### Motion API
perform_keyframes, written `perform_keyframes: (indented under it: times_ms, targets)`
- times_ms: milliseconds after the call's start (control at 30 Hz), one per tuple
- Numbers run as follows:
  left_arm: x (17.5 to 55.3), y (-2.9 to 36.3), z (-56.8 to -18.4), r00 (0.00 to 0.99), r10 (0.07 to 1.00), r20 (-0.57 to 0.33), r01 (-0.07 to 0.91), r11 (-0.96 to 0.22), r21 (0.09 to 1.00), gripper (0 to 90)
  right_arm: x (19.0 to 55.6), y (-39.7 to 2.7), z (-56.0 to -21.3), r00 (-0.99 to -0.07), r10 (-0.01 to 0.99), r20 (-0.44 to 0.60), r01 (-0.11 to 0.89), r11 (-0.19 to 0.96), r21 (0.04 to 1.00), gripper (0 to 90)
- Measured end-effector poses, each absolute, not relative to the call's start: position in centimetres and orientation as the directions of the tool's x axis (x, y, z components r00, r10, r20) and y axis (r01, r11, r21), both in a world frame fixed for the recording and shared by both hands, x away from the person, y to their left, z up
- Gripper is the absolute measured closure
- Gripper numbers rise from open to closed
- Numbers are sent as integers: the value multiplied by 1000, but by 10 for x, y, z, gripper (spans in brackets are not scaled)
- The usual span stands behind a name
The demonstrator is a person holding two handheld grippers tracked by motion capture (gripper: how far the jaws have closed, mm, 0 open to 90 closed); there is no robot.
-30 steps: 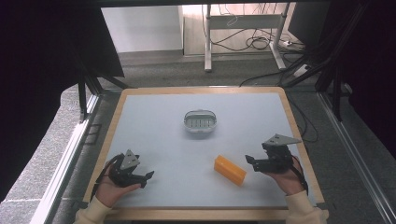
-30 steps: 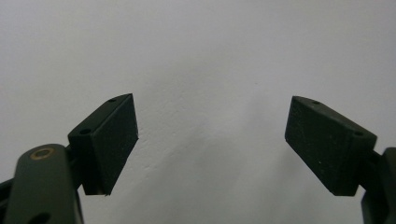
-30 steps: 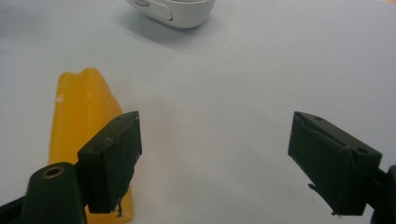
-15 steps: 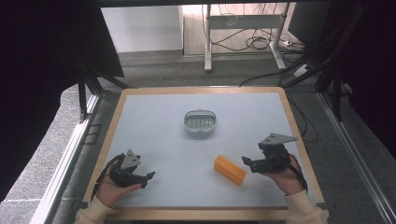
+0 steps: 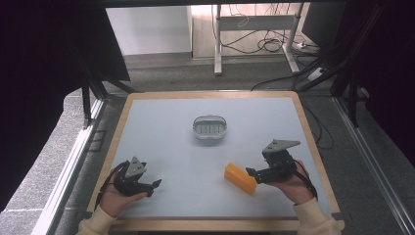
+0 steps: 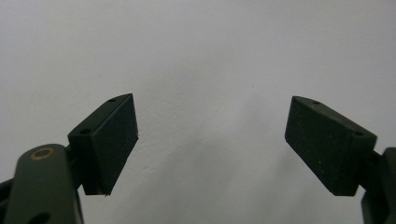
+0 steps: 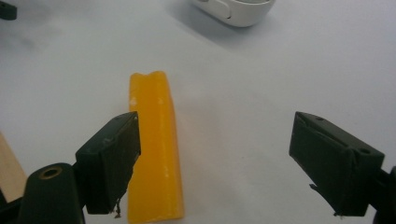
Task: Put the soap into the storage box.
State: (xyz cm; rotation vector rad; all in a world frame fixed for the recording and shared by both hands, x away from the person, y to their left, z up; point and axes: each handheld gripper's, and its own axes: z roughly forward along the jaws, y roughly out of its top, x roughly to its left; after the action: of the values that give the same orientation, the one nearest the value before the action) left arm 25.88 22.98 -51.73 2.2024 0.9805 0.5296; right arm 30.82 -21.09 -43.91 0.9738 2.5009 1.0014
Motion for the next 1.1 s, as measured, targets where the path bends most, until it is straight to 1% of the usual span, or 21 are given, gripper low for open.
perform_keyframes:
  times_ms: [267, 767, 1100]
  targets:
    - [258, 229, -517, 636, 766, 93, 499, -500, 708, 174, 309, -199, -441, -754, 657, 0, 490, 563, 666, 179]
    - [258, 229, -517, 642, 761, 97, 496, -508, 705, 173, 311, -176, -444, -789, 614, 16, 508, 637, 579, 223]
    - [258, 229, -517, 642, 761, 97, 492, -506, 708, 173, 315, -160, -445, -798, 603, 4, 514, 678, 526, 247]
